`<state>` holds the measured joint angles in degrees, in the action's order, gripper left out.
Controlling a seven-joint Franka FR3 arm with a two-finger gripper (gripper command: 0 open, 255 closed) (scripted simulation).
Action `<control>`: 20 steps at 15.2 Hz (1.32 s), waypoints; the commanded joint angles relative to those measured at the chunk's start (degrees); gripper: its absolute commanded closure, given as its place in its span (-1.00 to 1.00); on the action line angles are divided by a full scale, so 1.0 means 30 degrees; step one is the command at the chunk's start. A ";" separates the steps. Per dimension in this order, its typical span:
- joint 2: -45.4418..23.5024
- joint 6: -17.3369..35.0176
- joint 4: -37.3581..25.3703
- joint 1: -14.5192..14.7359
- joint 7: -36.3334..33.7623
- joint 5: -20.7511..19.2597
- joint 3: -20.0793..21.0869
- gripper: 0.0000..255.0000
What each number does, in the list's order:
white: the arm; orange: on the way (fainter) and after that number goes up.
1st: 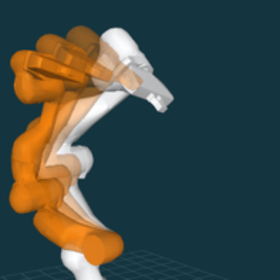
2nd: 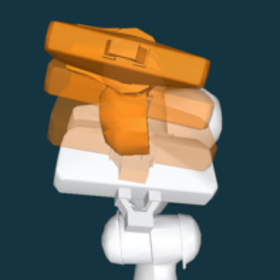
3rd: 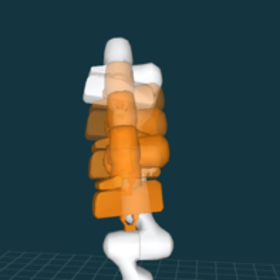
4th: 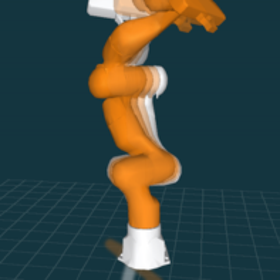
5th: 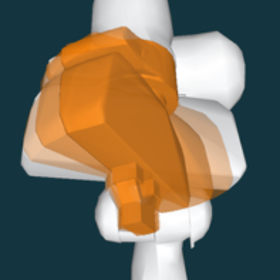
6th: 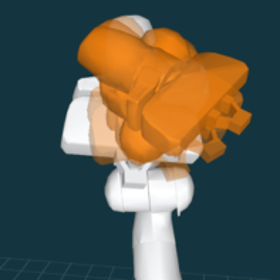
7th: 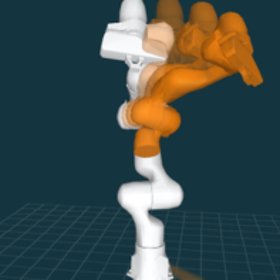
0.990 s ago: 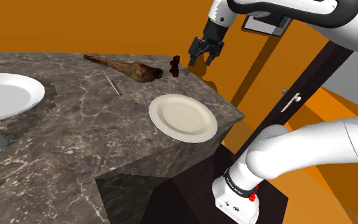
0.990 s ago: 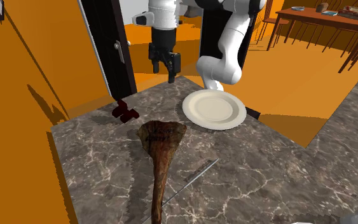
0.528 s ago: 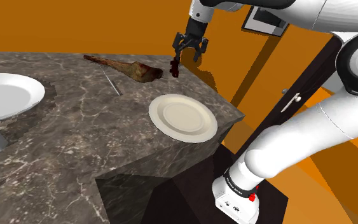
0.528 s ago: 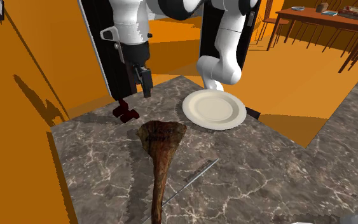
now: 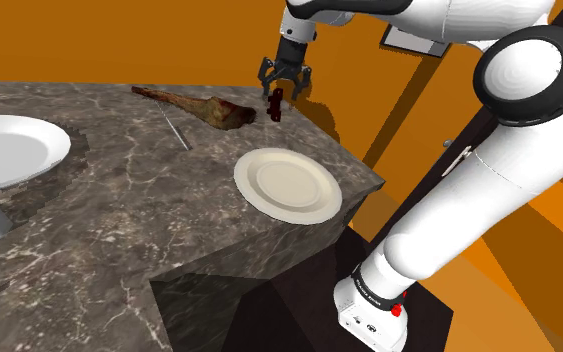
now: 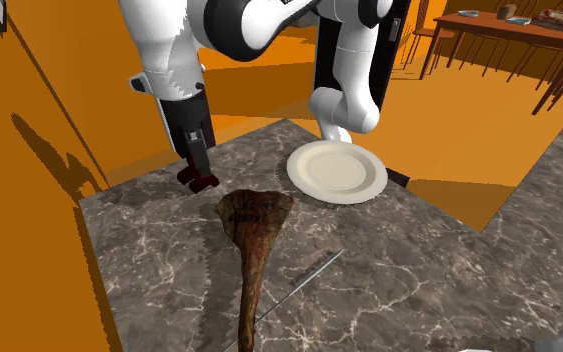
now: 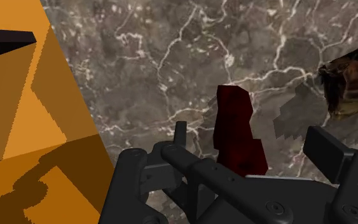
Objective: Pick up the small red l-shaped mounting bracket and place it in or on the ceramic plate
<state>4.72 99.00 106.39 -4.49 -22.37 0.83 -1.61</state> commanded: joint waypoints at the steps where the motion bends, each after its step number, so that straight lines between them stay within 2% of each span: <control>1: -0.0027 0.0467 0.0445 -0.0009 -0.0004 0.0003 -0.0009 -1.00; 4: -0.0011 0.1130 0.1123 -0.0006 -0.0002 0.0005 -0.0005 -1.00; 11: -0.0017 0.1126 0.1115 -0.0006 -0.0002 0.0005 -0.0005 -1.00; 12: -0.0017 0.1126 0.1115 -0.0006 -0.0002 0.0005 -0.0005 1.00; 20: -0.0018 0.1119 0.1107 -0.0005 -0.0003 0.0005 -0.0004 1.00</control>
<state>4.67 102.36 109.71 -4.52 -22.38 0.84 -1.64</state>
